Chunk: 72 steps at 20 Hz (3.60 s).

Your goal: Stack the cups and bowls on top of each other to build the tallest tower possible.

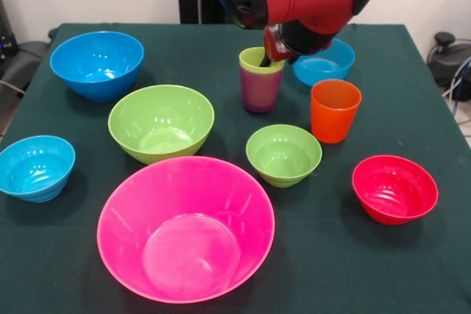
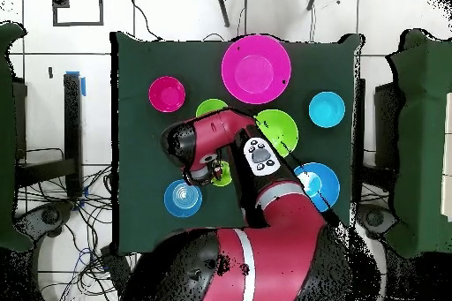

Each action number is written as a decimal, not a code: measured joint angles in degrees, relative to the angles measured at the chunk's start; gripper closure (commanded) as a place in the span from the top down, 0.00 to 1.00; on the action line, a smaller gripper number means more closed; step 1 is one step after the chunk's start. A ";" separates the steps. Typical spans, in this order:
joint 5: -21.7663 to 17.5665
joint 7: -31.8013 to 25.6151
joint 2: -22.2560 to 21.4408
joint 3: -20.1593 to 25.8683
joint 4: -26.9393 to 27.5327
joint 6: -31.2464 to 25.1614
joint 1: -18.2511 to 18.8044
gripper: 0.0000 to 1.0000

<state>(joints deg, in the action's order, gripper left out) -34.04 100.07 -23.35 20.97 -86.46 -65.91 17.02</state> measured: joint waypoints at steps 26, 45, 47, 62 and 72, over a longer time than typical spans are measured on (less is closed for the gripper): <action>0.00 0.00 -0.08 0.00 -0.01 0.01 -0.04 1.00; 3.09 0.00 -10.94 -0.02 0.22 -14.61 -1.15 1.00; 3.09 0.00 -11.65 -0.01 0.26 -15.61 -1.15 1.00; 5.44 0.00 -15.02 0.87 -1.40 -13.87 -1.07 1.00; 6.11 0.00 -13.57 0.86 -4.74 -7.40 -4.17 1.00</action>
<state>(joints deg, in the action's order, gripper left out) -27.93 100.07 -36.92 21.83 -91.19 -73.31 12.85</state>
